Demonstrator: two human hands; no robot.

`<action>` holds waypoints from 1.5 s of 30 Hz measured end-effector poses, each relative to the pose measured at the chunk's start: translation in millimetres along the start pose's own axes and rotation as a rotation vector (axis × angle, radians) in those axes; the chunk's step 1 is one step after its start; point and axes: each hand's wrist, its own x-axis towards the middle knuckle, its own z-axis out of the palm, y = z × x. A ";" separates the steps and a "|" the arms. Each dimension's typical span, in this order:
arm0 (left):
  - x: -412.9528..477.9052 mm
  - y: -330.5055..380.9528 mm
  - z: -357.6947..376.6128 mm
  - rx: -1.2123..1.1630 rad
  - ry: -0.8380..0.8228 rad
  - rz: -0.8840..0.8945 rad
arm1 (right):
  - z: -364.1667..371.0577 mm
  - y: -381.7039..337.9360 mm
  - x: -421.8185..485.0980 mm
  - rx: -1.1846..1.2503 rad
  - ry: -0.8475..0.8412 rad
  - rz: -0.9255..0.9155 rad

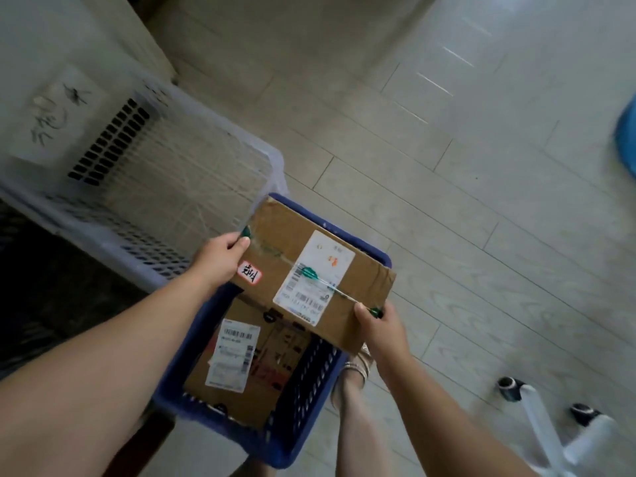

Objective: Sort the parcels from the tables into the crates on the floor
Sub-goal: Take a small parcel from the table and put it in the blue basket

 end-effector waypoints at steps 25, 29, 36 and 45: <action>17.0 -3.1 54.2 0.186 0.338 0.012 | 48.1 7.3 55.4 0.174 0.298 0.083; 13.1 -2.5 52.0 0.180 0.317 0.015 | 38.8 9.0 53.8 -0.045 0.357 0.043; 13.5 -10.4 55.0 0.240 0.266 0.050 | 37.0 14.6 56.8 -0.295 0.298 -0.010; -5.7 -34.4 63.5 0.178 0.285 0.008 | 44.2 3.4 53.6 -0.263 0.287 -0.030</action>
